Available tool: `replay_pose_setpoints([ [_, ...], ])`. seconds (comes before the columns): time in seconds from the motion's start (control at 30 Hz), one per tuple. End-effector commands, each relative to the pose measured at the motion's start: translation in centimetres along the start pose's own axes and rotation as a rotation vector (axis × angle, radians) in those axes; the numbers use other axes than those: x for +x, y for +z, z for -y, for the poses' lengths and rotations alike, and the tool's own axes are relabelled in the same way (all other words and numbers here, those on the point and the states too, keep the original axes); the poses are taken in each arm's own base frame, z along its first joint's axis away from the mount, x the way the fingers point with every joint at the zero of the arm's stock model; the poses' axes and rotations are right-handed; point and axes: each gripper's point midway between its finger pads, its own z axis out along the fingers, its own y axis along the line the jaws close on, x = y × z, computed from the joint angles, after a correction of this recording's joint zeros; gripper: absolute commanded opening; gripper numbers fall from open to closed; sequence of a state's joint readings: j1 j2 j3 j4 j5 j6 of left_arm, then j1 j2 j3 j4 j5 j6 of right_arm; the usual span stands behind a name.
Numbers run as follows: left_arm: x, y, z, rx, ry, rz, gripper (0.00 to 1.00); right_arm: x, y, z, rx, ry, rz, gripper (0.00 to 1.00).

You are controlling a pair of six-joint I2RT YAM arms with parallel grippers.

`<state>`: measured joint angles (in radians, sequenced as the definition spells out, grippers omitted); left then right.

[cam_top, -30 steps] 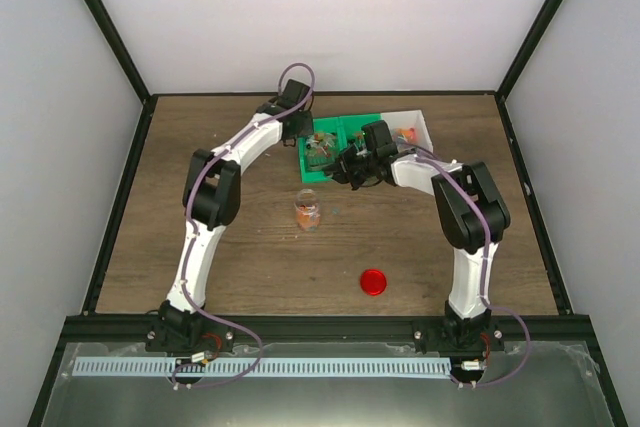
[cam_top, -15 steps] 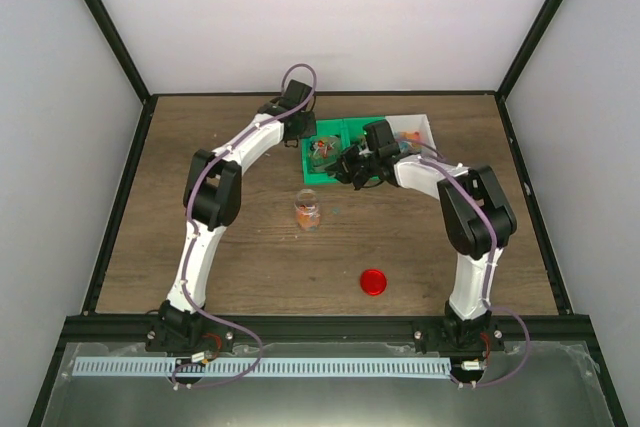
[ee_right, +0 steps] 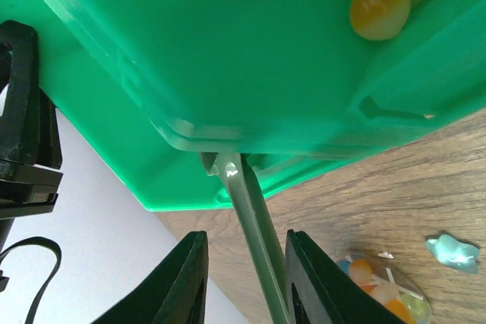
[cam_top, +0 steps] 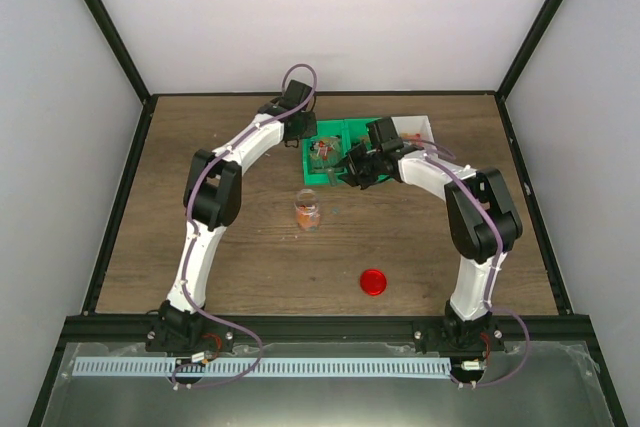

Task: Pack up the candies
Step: Scoop the fake candies from the storage box.

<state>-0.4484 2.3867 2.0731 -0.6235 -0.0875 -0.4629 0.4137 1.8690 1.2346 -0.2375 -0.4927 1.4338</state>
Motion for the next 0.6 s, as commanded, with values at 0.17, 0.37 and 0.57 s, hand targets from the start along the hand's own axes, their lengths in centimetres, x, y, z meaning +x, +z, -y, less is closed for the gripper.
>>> replay_pose_setpoints([
  [0.17, 8.7, 2.3, -1.6, -0.038, 0.023, -0.283, 0.04, 0.4, -1.0, 0.6, 0.033, -0.004, 0.026, 0.30],
  [0.37, 8.7, 2.3, -1.5, -0.033, 0.022, -0.284, 0.04, 1.2, -1.3, 1.7, 0.003, -0.011, 0.016, 0.33],
  [0.57, 9.0, 2.2, -1.6, -0.034, 0.016, -0.292, 0.04, 2.2, -1.1, 1.4, -0.011, -0.016, 0.018, 0.35],
])
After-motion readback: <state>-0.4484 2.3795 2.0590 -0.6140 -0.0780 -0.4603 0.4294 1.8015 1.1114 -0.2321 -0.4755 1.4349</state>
